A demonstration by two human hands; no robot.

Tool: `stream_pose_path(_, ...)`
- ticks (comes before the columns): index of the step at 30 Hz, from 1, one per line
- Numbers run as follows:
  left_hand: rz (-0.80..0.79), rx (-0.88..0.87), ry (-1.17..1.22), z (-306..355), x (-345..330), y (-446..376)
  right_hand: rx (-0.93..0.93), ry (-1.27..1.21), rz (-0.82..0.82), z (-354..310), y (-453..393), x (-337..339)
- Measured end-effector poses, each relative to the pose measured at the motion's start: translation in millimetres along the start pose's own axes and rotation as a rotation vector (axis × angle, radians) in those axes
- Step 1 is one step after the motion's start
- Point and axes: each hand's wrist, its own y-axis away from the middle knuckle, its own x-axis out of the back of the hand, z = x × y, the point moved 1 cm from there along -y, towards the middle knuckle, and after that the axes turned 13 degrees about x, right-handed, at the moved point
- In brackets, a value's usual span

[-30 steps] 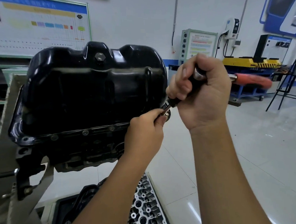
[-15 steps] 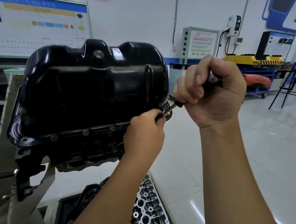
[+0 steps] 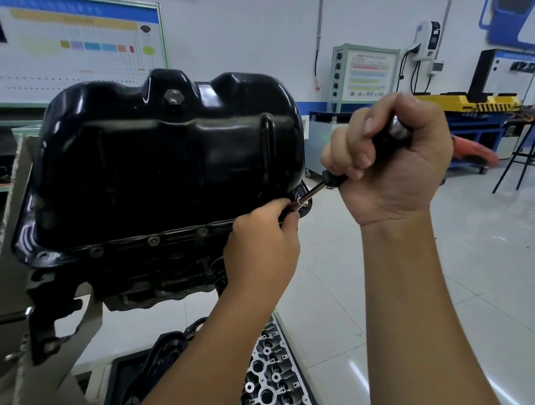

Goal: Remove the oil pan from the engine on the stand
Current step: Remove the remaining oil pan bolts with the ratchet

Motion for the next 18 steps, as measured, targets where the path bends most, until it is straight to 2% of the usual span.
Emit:
stream_pose_path(2,0.035,-0.002,-0.023,-2.4,1.8,-0.8,-0.027,-0.031,-0.043,-2.1,-0.2,3.0)
stream_pose_path(3,0.036,-0.001,-0.028,-3.5,2.1,-1.1,-0.02,-0.025,-0.004,-1.7,-0.2,3.4)
stream_pose_path(7,0.039,0.005,-0.05,-4.9,1.8,-2.3,0.096,0.098,0.307,3.9,0.9,0.1)
stream_pose_path(11,0.046,0.011,-0.073,-6.0,2.1,-4.3,0.136,0.162,0.442,7.7,-0.1,-1.6)
stream_pose_path(14,0.039,0.015,-0.076,-6.6,2.4,-5.3,0.13,0.164,0.422,6.8,-1.3,-4.2)
stream_pose_path(18,0.023,0.025,-0.073,-7.2,2.5,-7.7,0.074,0.131,0.282,4.7,-1.1,-5.5)
